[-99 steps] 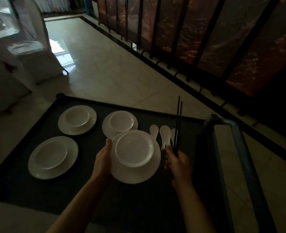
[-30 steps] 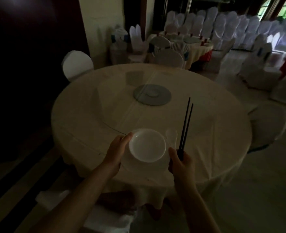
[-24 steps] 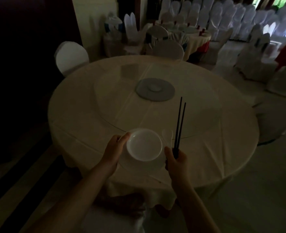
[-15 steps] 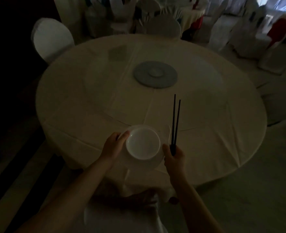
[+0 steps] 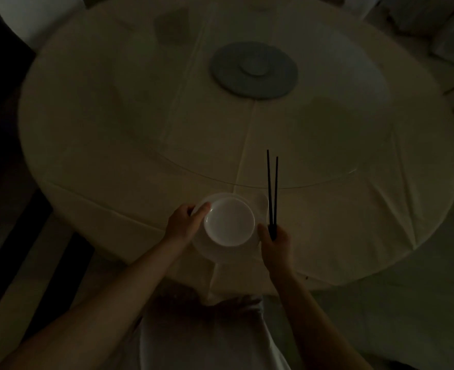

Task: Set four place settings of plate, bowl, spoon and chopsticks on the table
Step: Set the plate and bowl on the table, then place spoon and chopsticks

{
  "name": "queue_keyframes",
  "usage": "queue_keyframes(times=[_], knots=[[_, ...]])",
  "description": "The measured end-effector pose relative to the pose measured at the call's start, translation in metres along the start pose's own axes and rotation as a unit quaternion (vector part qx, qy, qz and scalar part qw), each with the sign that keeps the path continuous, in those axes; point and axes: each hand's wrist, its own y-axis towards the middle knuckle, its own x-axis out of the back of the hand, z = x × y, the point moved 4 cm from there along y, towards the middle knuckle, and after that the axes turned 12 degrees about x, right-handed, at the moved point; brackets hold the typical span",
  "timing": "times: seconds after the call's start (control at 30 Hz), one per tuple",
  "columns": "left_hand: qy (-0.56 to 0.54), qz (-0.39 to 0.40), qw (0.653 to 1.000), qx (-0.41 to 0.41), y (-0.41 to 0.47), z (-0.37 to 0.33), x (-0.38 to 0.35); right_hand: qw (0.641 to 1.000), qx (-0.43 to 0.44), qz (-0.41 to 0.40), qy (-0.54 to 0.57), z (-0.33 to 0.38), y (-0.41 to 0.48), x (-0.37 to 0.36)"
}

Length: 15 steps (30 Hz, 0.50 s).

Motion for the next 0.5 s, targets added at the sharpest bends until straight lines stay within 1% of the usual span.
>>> queue_keyframes(times=[0.1,0.23,0.5], knots=[[0.019,0.003,1.0,0.006,0.015,0.001,-0.01,1.0,-0.011,-0.001,-0.004,-0.012,0.008,-0.005],[0.017,0.002,1.0,0.007,0.028,0.003,-0.017,1.0,-0.02,-0.015,0.005,-0.023,0.016,-0.011],[0.05,-0.002,0.999,0.002,0.037,0.003,-0.017,1.0,-0.015,-0.009,-0.008,-0.027,0.025,-0.02]])
